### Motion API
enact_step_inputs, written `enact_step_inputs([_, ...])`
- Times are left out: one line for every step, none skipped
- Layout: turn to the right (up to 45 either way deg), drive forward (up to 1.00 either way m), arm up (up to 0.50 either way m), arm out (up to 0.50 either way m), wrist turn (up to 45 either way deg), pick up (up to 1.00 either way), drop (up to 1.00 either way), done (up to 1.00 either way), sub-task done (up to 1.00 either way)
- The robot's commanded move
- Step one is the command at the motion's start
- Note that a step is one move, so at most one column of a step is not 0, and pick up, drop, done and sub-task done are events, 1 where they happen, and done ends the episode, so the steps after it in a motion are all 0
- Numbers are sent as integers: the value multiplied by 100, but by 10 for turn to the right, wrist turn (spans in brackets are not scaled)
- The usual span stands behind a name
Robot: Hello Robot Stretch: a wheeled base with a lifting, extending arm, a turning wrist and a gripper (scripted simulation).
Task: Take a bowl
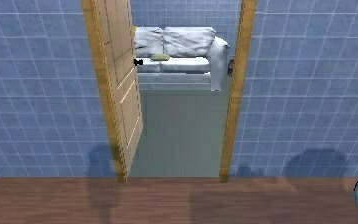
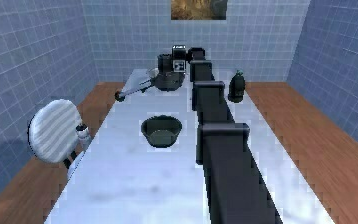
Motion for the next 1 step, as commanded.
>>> enact_step_inputs([0, 0, 0, 0, 360, 0, 0, 0, 0])
